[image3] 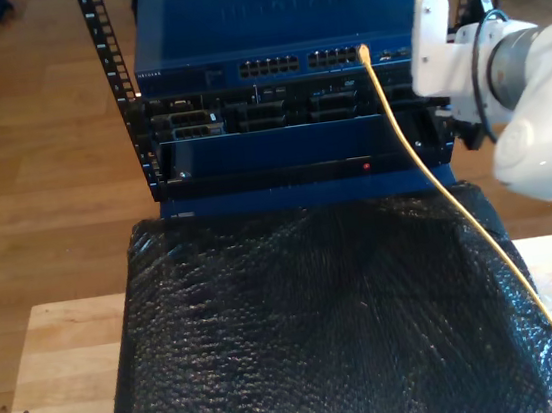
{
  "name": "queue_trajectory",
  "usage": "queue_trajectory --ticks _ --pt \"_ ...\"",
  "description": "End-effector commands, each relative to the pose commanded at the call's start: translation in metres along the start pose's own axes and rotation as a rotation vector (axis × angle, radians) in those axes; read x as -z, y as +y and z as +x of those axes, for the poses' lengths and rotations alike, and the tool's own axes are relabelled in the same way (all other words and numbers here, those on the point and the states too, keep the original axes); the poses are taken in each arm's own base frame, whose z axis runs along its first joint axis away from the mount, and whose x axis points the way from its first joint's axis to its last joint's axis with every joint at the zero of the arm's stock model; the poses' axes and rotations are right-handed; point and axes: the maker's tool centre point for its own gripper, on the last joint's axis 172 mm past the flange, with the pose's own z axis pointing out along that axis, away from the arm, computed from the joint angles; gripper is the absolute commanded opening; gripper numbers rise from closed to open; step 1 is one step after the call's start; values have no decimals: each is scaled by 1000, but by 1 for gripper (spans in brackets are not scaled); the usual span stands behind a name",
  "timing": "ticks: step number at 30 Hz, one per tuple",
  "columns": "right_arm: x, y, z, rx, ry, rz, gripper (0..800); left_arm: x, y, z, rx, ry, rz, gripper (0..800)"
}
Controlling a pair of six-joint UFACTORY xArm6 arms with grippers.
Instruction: Grab the cable and plug it in
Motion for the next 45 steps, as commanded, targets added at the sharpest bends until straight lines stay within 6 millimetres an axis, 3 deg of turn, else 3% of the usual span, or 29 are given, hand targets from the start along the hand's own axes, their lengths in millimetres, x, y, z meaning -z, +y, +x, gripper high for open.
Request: queue_trajectory --ticks 12,15,19,28,34,43,45 --pt "23 -4 -110 -42 -145 74 798 0 0 0 0 0 0 800" --pt "31 -13 -139 -81 -175 121 797 0 0 0 0 0 0 800" --pt "43 -23 -160 -10 -195 220 797 0 0 0 0 0 0 800" --pt "76 -65 -205 63 -194 398 798 0 0 0 0 0 0 800" --pt "120 -108 -243 72 -175 520 798 0 0 0 0 0 0 800" --pt "207 -210 -290 -5 -105 700 798 0 0 0 0 0 0 800" --pt "221 -231 -293 -8 -91 715 798 0 0 0 0 0 0 800"
